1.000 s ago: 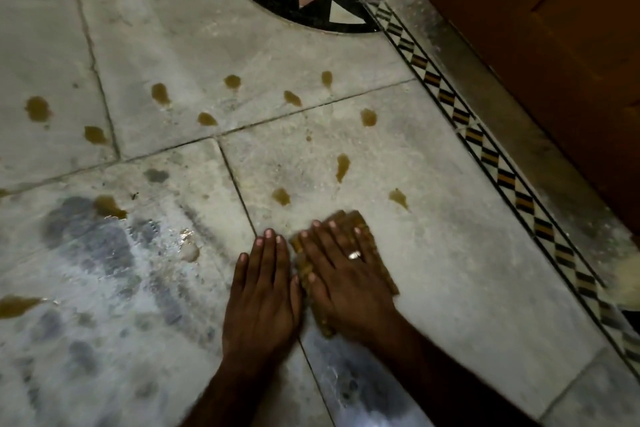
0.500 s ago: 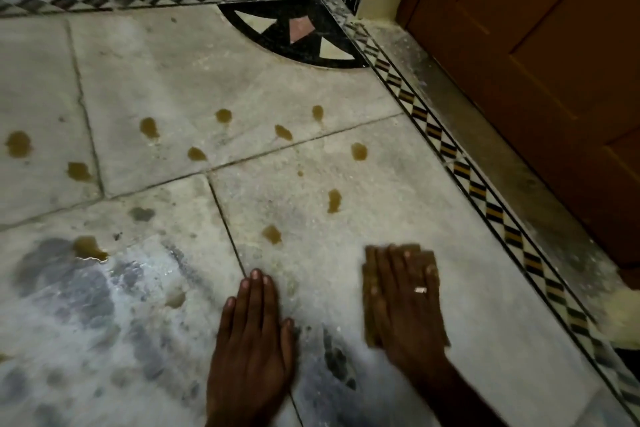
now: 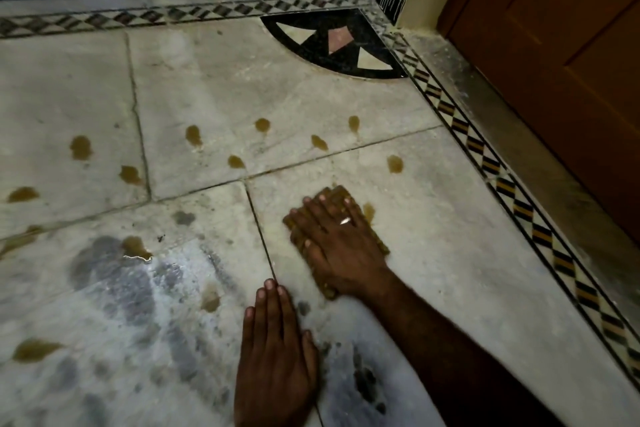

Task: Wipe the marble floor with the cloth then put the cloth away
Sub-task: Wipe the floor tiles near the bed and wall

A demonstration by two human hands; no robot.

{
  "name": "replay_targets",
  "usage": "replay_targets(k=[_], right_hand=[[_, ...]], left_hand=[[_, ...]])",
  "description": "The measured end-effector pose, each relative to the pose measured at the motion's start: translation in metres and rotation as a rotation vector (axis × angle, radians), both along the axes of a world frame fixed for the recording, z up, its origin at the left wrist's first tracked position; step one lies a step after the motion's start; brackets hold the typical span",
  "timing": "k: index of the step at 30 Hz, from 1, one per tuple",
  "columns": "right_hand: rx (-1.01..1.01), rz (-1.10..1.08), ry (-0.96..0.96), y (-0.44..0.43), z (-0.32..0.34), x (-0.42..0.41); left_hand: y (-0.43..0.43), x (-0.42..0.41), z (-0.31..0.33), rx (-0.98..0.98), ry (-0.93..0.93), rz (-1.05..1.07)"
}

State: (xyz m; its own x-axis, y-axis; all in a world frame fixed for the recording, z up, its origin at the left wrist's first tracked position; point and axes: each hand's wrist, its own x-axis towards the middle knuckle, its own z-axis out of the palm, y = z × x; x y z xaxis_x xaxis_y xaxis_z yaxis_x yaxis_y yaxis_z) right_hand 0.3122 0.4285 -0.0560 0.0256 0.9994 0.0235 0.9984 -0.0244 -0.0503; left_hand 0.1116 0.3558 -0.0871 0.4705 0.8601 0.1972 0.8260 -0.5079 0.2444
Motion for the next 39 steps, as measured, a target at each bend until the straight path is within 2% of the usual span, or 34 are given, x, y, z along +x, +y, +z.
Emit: replay_targets(k=[5,9,14,20,23,26,30,33,36,39], right_hand=[[-0.013,-0.274,-0.051,-0.027,0.0,0.049],[-0.015,-0.442,-0.075,-0.09,0.003,0.026],[0.028,-0.178,-0.102,-0.129,0.001,-0.075],[0.058,0.112,0.051,-0.058,-0.001,-0.121],[0.044,0.142,0.056,-0.006,-0.005,-0.115],[0.048,0.062,0.032,0.022,-0.004,-0.087],[0.024,-0.083,-0.081,-0.013,-0.001,-0.065],[0.056,-0.071,-0.131,-0.073,0.002,-0.082],[0.089,0.166,-0.121,-0.118,0.009,-0.132],[0.054,0.401,0.037,-0.106,0.008,-0.181]], left_hand=[[0.0,0.0,0.004,0.005,0.004,-0.016],[0.001,-0.001,0.008,-0.015,0.013,-0.009],[-0.001,-0.008,0.012,-0.036,0.02,-0.026],[0.002,-0.079,0.01,0.001,0.064,0.17],[0.002,-0.098,0.013,-0.045,0.084,0.233],[0.002,-0.111,0.013,-0.091,0.103,0.237],[-0.002,-0.135,0.014,-0.138,0.122,0.257],[-0.006,-0.15,0.013,-0.148,0.11,0.296],[-0.009,-0.155,0.013,-0.14,0.093,0.315],[-0.012,-0.163,0.011,-0.09,0.112,0.318]])
